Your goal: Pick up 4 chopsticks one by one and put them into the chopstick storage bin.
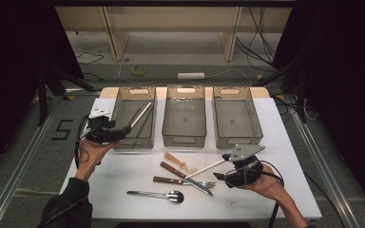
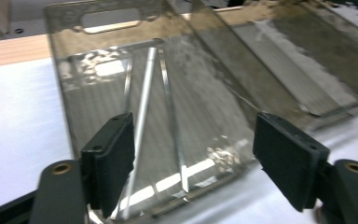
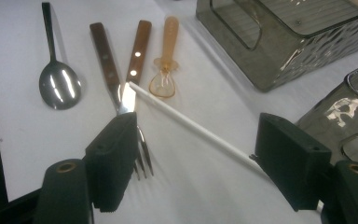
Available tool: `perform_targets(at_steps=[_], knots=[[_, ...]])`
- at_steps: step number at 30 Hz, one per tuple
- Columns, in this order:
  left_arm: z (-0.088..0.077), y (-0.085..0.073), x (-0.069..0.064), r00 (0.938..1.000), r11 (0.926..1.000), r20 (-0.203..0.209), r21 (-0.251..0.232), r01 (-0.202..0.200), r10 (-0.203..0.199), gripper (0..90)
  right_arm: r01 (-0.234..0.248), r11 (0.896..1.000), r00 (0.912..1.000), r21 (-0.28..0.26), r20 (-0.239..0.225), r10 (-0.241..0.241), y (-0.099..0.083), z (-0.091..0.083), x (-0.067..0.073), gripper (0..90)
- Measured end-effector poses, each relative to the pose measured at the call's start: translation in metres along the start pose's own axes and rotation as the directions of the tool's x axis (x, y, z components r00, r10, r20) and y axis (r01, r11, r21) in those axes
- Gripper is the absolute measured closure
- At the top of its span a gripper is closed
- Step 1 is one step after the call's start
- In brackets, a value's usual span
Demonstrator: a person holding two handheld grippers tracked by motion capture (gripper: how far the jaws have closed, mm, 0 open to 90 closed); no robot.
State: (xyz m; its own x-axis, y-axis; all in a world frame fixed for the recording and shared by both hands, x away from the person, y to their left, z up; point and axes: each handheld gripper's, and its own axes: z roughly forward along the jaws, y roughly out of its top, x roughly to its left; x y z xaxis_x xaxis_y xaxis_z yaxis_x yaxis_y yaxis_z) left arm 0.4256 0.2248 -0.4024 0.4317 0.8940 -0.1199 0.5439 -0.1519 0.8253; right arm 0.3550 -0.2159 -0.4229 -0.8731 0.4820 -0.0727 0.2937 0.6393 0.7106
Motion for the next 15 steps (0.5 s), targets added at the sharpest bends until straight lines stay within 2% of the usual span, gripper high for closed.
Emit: perform_targets(at_steps=[2, 7, 9, 11, 15], knots=[[-0.005, -0.003, -0.006, 0.9992, 0.9999, 0.040, -0.012, -0.010, 0.011, 26.5, 0.029, 0.999, 0.9995, 0.027, -0.010, -0.029, 0.002, 0.001, -0.002, 30.9], [-0.014, -0.015, -0.021, 0.9962, 0.9990, 0.081, -0.033, -0.030, 0.032, 23.4, 0.113, 0.987, 0.9935, 0.112, -0.026, -0.111, 0.007, 0.009, -0.011, 31.0], [-0.018, -0.019, -0.027, 0.9944, 0.9985, 0.099, -0.043, -0.033, 0.037, 22.2, 0.125, 0.983, 0.9921, 0.138, -0.031, -0.121, 0.009, 0.013, -0.014, 31.2], [-0.021, -0.023, -0.032, 0.9923, 0.9971, 0.114, -0.064, -0.042, 0.049, 21.7, 0.146, 0.975, 0.9892, 0.169, -0.043, -0.140, 0.010, 0.018, -0.017, 32.3], [-0.027, -0.031, -0.044, 0.9883, 0.9933, 0.131, -0.095, -0.066, 0.078, 20.7, 0.165, 0.957, 0.9862, 0.240, -0.035, -0.161, 0.011, 0.029, -0.023, 33.6]])
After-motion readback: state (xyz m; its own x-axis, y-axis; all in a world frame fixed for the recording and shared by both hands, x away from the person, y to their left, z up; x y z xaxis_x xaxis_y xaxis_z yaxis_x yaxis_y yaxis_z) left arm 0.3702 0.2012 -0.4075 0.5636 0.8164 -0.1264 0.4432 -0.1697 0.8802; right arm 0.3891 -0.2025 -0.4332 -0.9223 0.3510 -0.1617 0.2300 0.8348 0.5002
